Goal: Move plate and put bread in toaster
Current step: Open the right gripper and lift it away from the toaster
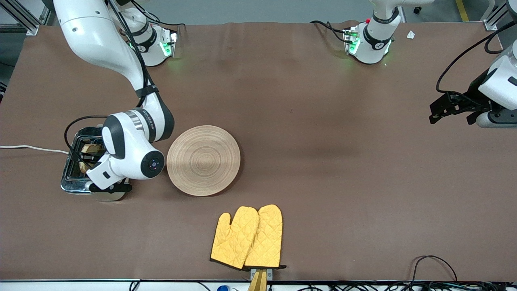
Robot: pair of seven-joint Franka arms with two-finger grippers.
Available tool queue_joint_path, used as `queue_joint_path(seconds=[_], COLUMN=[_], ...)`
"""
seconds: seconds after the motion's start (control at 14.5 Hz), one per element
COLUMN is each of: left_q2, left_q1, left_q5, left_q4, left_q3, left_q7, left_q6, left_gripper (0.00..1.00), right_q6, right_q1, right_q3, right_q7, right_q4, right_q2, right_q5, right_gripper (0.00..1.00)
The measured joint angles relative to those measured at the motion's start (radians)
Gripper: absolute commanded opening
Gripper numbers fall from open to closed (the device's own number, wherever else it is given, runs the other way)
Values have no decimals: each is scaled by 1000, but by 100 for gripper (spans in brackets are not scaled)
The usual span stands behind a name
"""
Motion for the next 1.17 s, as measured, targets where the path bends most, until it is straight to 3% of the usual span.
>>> queue_joint_path(seconds=[0.21,0.48,0.83,1.17], left_q2=[0,0,1,1], left_q1=[0,0,0,0], left_q5=[0,0,0,0], left_q4=[0,0,1,5], left_q3=[0,0,0,0], left_q7=[0,0,0,0], left_q6=[0,0,13,17], left_gripper=[100,100,100,100], right_q6=[-2,-6,-6,-8], right_q1=[4,-5,-113,-258], right_q3=[3,-2,-9,-11], right_q7=[-21,-24,-70,-278], right_q4=[82,151,156,104], right_q2=[-23,-108,-259,-400], right_q5=[96,322,547,687], right_gripper=[100,100,100,100])
